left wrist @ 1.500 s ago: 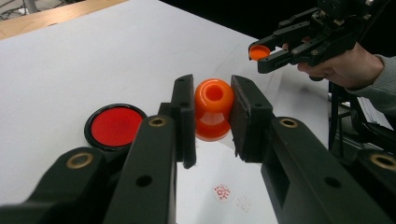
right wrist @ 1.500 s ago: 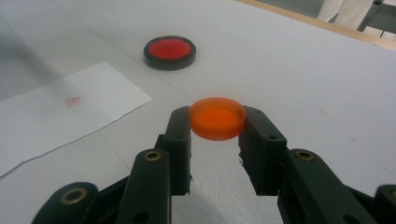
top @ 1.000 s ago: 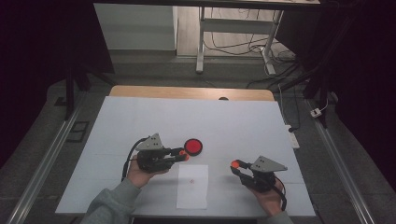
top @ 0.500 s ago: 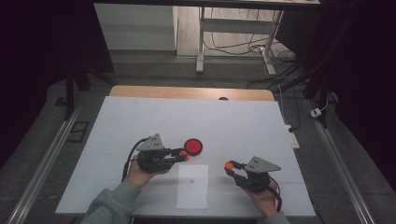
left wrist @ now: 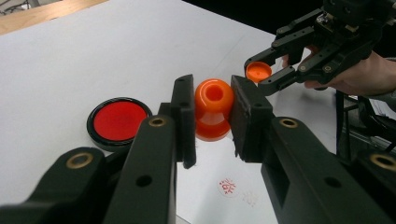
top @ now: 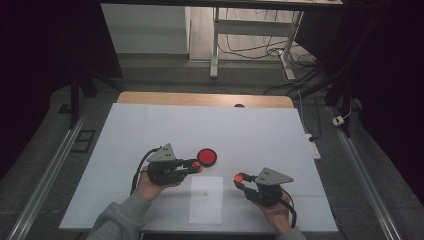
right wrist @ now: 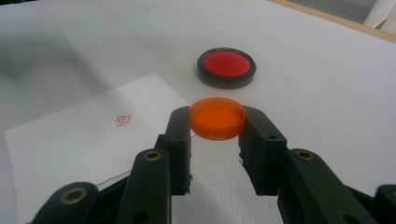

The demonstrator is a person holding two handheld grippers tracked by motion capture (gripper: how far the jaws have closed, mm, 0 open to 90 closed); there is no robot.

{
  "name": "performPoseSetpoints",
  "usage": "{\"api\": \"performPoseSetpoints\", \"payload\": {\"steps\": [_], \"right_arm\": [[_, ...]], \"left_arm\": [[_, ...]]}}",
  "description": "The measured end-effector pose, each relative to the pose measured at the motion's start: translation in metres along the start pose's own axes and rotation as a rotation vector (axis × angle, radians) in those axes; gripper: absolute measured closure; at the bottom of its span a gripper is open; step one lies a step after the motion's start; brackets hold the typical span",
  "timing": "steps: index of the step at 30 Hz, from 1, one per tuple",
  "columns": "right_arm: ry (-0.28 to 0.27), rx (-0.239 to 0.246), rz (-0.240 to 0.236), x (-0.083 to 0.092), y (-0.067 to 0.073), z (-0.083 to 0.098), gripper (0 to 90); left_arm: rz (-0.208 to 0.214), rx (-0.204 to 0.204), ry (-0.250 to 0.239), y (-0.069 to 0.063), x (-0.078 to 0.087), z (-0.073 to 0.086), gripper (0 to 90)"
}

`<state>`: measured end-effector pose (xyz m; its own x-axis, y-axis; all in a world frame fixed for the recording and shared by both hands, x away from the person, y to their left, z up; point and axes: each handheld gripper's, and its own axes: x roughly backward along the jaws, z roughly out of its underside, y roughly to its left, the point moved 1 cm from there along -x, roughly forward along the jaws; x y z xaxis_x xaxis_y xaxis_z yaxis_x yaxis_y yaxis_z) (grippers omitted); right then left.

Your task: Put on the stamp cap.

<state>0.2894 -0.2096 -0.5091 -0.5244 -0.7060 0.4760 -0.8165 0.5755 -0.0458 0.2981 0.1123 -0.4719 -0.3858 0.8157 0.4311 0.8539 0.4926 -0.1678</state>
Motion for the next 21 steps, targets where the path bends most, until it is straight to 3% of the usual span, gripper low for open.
{"api": "performPoseSetpoints", "payload": {"steps": [21], "right_arm": [[-0.005,0.011,-0.053,-0.018,0.017,-0.007,64.5]], "left_arm": [[-0.004,0.0,0.009,0.002,-0.001,0.001,71.7]]}}
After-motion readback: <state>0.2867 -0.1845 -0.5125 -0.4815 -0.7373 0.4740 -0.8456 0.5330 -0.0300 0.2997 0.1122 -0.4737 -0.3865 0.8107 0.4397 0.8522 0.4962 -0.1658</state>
